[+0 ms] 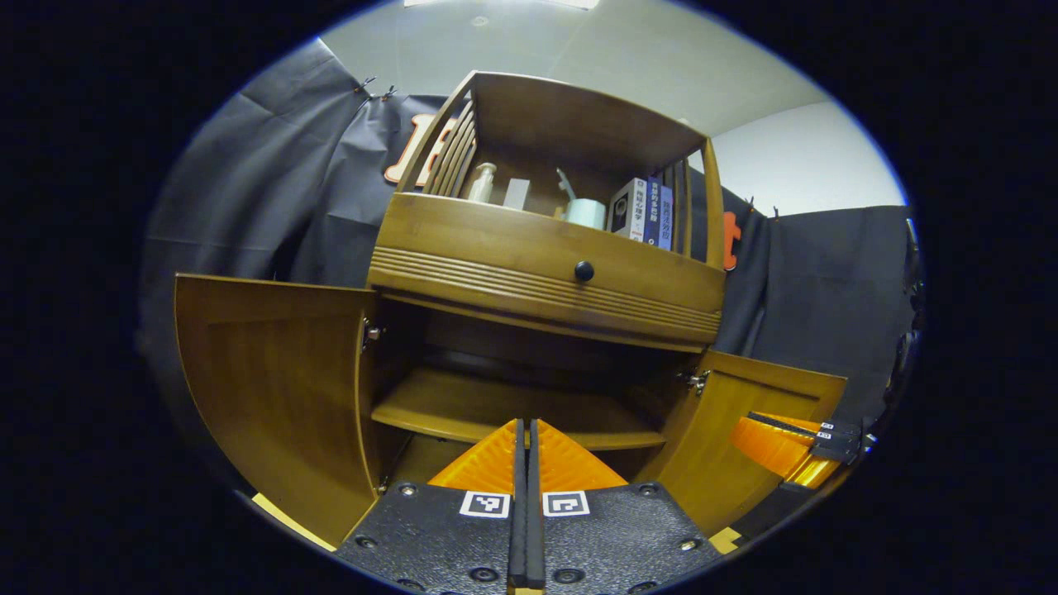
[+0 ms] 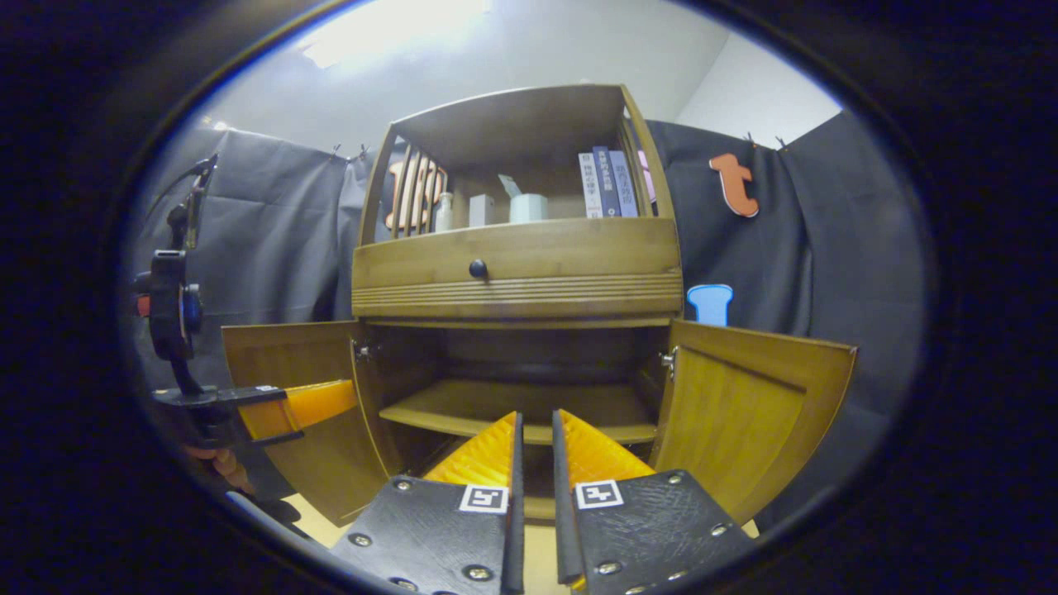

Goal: Open the right door of the double-door shoe cabinet with the right hand, and open the left door with the left hand.

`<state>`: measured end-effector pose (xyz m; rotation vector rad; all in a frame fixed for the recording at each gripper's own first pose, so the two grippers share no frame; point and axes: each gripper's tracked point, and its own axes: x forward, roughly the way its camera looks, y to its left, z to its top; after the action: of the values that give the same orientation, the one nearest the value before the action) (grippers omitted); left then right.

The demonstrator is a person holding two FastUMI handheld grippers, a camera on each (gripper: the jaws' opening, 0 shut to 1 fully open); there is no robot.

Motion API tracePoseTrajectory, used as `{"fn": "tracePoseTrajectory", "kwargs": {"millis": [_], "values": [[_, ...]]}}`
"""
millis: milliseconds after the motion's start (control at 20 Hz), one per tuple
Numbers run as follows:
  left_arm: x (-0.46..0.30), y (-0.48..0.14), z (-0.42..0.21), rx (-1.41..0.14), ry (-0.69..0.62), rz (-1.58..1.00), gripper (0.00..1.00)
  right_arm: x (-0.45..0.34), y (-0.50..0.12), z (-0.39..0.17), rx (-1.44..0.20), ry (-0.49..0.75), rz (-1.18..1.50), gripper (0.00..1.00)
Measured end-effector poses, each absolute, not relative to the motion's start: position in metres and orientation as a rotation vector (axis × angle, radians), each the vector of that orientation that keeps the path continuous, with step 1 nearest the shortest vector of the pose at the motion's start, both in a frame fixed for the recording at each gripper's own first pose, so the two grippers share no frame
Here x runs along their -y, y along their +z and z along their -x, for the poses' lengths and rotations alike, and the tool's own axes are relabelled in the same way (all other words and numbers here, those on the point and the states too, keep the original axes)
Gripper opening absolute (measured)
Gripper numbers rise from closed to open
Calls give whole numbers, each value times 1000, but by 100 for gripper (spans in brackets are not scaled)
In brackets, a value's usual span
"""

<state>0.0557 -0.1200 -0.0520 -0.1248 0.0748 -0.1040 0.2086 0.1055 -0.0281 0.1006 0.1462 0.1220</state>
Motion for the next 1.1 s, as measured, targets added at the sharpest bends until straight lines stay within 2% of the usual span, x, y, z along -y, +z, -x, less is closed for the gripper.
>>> {"fn": "tracePoseTrajectory", "kwargs": {"millis": [450,700,750,800,950,1100], "values": [[133,-5,-59,-34,-89,27,0,-117,34,-211,-65,108,-99,15],[136,18,-58,11,-77,17,0,-116,48,-211,-39,89,-112,15],[135,21,-58,21,-69,16,0,-117,51,-212,-34,89,-113,26],[133,23,-57,32,-60,18,10,-116,54,-211,-25,85,-112,21],[132,24,-57,31,-49,17,23,-113,60,-210,-2,66,-99,25],[129,23,-58,24,-33,4,41,-114,64,-210,10,65,-102,28]]}}
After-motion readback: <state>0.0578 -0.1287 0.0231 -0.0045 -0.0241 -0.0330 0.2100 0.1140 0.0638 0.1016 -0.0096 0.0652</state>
